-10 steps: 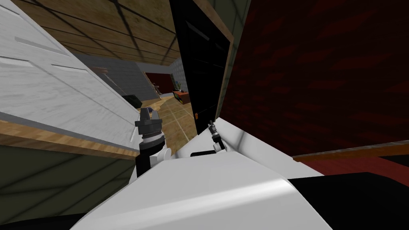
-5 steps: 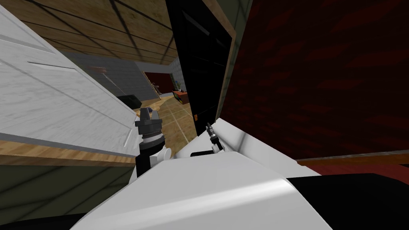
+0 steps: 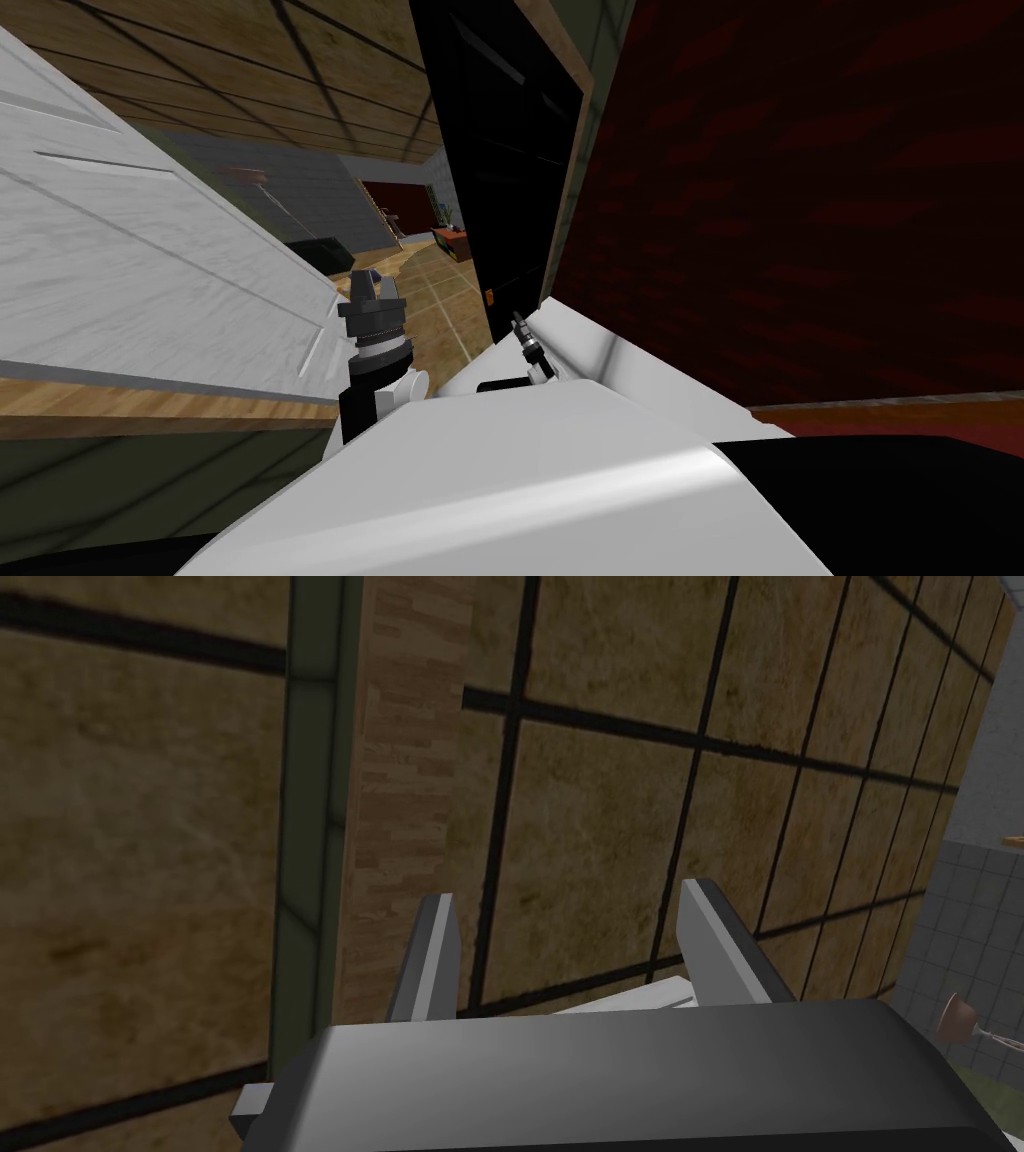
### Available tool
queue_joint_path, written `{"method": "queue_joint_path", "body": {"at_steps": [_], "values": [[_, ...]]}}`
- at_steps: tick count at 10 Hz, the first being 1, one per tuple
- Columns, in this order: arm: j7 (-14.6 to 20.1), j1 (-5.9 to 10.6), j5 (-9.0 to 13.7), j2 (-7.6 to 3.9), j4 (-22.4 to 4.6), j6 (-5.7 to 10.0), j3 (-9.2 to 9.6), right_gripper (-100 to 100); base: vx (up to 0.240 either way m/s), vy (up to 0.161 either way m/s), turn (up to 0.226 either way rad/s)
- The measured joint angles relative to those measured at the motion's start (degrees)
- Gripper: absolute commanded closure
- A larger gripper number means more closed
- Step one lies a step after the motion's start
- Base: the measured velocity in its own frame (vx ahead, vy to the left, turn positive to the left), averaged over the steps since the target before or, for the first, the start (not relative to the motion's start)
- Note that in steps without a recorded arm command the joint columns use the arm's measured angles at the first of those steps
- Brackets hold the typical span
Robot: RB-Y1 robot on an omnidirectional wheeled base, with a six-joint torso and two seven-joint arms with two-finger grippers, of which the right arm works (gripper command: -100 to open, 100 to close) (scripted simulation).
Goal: Push the door open
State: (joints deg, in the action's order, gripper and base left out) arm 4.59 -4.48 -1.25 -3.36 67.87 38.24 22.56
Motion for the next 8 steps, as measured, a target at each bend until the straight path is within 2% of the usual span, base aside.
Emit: {"method": "queue_joint_path", "body": {"at_steps": [4, 8], "values": [[-0.12, 2.37, -0.27, 0.49, -5.93, 1.25, 2.03, -100, 0.098, -0.024, 0.008], [-0.45, 4.05, -0.64, 1.27, -11.02, 2.36, 4.07, -100, 0.102, -0.018, 0.006]]}}
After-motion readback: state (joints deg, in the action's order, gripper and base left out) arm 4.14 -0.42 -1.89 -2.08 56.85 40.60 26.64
